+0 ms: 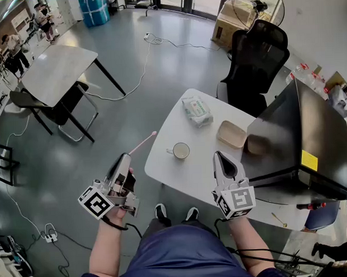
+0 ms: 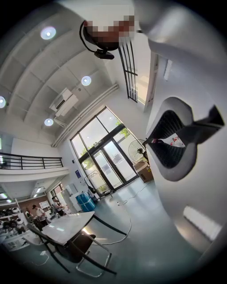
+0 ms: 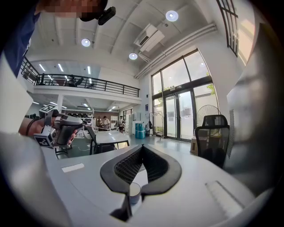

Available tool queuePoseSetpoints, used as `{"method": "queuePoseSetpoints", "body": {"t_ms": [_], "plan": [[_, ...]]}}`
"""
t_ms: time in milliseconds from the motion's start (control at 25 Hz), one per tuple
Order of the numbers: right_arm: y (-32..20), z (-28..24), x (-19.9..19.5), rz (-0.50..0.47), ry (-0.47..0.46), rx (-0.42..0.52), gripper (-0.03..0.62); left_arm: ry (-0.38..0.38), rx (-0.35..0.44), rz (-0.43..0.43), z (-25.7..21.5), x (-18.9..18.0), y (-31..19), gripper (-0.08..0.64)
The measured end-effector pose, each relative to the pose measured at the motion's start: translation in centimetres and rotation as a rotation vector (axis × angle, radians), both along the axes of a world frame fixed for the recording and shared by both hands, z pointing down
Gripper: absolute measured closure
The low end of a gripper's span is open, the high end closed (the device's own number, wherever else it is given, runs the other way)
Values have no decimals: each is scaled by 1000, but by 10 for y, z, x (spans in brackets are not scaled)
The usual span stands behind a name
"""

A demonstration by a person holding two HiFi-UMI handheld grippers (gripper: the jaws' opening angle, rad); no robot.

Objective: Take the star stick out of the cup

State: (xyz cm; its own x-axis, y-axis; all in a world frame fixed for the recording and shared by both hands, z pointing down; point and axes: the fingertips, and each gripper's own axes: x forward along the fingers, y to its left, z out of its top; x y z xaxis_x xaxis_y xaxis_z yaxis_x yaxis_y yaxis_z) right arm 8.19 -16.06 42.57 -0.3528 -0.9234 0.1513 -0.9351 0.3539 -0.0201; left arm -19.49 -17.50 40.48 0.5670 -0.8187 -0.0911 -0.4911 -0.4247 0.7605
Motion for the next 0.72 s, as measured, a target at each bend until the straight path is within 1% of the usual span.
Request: {"method": "queuePoseSetpoints", "body": {"t_ms": [80, 240, 720], "plan": [[1, 0, 1, 2, -2, -1, 586, 22, 5, 12, -3, 4, 1, 532], [2, 0, 0, 2, -2, -2, 586, -16, -6, 1, 1, 0, 1, 532], [6, -2, 2, 18, 0, -4, 586, -23, -19, 17, 9, 0, -2, 532]]}}
